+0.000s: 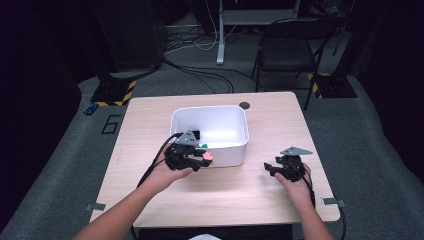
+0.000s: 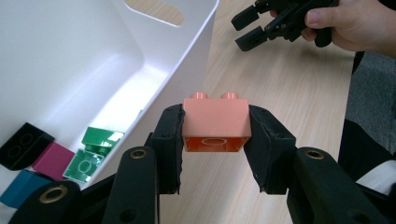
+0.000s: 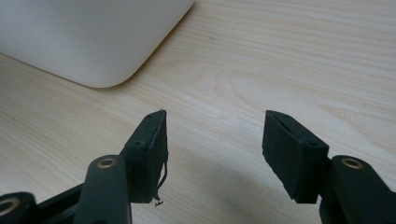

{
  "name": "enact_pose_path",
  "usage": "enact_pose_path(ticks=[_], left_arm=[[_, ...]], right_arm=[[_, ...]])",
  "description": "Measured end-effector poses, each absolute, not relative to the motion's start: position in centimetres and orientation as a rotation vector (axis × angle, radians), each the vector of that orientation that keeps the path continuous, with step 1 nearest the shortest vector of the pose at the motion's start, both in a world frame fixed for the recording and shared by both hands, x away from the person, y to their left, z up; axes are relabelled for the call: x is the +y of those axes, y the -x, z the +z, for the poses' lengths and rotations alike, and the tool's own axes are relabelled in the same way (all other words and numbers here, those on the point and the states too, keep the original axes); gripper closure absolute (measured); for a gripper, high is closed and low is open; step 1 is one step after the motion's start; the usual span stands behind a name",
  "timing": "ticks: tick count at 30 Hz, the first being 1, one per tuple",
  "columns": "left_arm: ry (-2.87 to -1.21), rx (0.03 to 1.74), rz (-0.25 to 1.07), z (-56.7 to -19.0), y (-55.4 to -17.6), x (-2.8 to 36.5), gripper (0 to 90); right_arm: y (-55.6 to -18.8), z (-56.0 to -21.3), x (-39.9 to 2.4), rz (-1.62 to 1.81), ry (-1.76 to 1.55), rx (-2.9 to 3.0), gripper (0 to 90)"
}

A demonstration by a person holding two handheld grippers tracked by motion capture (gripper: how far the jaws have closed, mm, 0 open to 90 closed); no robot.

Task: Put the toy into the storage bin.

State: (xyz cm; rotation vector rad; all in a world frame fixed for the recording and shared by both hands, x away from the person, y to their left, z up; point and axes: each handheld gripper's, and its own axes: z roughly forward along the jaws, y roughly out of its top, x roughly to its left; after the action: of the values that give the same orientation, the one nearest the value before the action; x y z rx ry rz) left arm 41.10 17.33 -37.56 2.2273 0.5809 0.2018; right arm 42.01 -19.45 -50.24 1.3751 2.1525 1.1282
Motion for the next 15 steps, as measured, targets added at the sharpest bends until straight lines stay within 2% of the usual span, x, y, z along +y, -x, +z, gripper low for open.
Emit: enact_pose_path(ticks=[15], left_arm=[[-2.206,0.590,0.192,-34.6,-43.0,17.1,58.6]], right_arm=[[-41.9,-50.2,-19.6,1.126,-1.367,2.150,40.0]])
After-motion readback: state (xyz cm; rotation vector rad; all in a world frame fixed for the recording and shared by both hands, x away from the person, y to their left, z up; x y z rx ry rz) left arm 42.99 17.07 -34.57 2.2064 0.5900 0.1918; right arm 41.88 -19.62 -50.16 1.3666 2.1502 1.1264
